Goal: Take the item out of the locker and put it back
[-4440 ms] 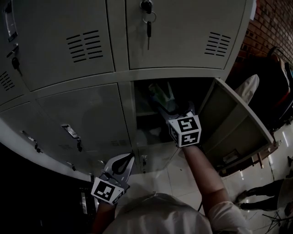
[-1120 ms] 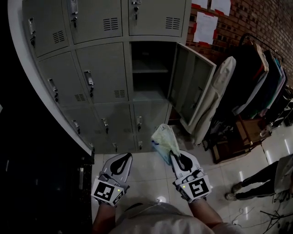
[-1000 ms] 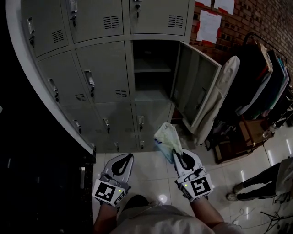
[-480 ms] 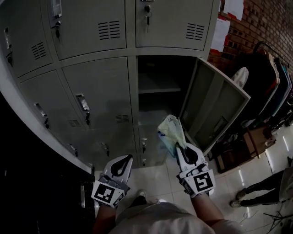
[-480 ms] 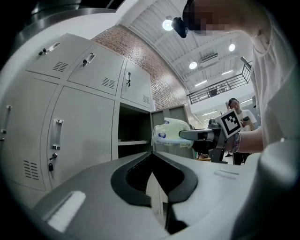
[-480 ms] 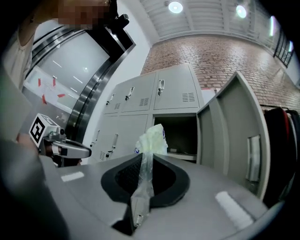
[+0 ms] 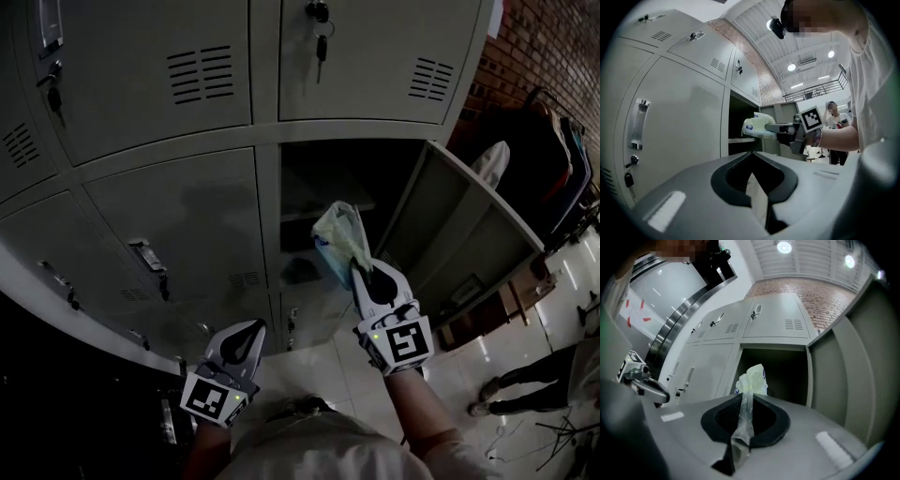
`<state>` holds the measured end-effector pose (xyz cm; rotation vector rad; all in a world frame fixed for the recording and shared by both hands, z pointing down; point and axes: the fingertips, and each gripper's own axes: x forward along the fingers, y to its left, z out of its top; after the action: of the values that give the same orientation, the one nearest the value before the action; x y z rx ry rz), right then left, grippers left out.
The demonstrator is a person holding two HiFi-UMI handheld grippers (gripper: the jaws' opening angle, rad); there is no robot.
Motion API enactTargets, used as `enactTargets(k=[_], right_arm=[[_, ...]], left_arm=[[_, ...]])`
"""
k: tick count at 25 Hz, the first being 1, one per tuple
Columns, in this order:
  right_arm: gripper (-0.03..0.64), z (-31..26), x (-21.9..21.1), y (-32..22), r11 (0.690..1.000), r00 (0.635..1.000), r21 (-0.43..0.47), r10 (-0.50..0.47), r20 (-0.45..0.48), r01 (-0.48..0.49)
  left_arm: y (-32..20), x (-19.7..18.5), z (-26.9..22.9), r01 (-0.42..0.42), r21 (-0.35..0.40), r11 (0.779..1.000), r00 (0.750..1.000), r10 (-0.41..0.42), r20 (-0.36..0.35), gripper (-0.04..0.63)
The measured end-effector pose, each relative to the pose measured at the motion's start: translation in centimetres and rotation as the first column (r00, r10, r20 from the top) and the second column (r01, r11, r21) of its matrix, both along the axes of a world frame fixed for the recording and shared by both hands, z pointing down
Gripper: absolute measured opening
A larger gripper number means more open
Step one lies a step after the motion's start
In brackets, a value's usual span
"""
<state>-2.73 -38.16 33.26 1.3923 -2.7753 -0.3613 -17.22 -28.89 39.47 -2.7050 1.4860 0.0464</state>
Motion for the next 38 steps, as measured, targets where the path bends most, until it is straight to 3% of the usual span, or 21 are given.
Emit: enactTargets(k=[3,7,13,18,23,25,27,28,30,34,38], right_arm=[[0.020,-1.9,-1.1,-5.5,0.999,1.000,0.038,0.015,-0.017,-0.014],[0.025,-2.9,-2.9,-11.9,0.999,0.998,0.024,0.042,-0.053,-0.041],[0.047,-0.9,-4.9,-16.1,0.999,0.994,-0.039,0.034,-0.100,-0.038],[0.275,-1.6,-5.2,-16.1,1.000,0.999,0.007,0.012,-0.052,-0.012],[0.333,-4.4,-3.4,-12.7,0.996,0.995,0.083,-0.023,0.092,0.016],[0.303,-4.7,-2.9,-9.9,0.994,0.991,0.099,-0.056,0.122,0.044],[0.031,-3.4,-2.4,-6.7,0.992,0.993,0.113,-0.071,0.096,0.060],[0.000,-2.1,-2.1,-5.3,0.992,0.995,0.111,-0.069,0.068,0.061],[0.000,1.2,-1.2,-2.6,0.996,0.998,0.064,-0.061,0.026,0.060],[0.000,6.7,1.6,3.2,0.995,0.998,-0.087,-0.046,0.033,0.049],[0.000,9.5,4.5,8.5,0.987,0.998,-0.148,-0.055,0.015,0.056]], left_arm=[[-1.2,-0.4,-0.1,0.009,-0.008,1.000,1.000,-0.009,-0.006,0.000],[-2.3,-0.8,-0.7,0.022,0.003,1.000,1.000,-0.022,0.003,0.000],[-3.9,-2.5,-0.6,0.075,-0.008,0.997,0.997,-0.075,0.004,0.000],[-4.5,-3.2,-0.7,0.082,-0.011,0.997,0.997,-0.082,-0.015,0.000],[-4.0,-4.2,-0.5,0.088,-0.020,0.996,0.996,-0.089,-0.028,0.000],[-3.9,-4.7,-0.3,0.091,-0.023,0.996,0.995,-0.091,-0.029,0.000],[-3.6,-5.0,-0.3,0.091,-0.016,0.996,0.996,-0.092,-0.020,0.000],[-3.5,-4.9,-0.3,0.090,-0.011,0.996,0.996,-0.091,-0.014,0.000],[-2.8,-4.3,0.0,0.083,-0.013,0.996,0.997,-0.083,0.000,0.000],[0.2,-2.0,0.1,0.081,-0.005,0.997,0.997,-0.081,0.012,0.000],[4.5,0.8,0.0,0.103,-0.002,0.995,0.995,-0.103,-0.016,0.000]])
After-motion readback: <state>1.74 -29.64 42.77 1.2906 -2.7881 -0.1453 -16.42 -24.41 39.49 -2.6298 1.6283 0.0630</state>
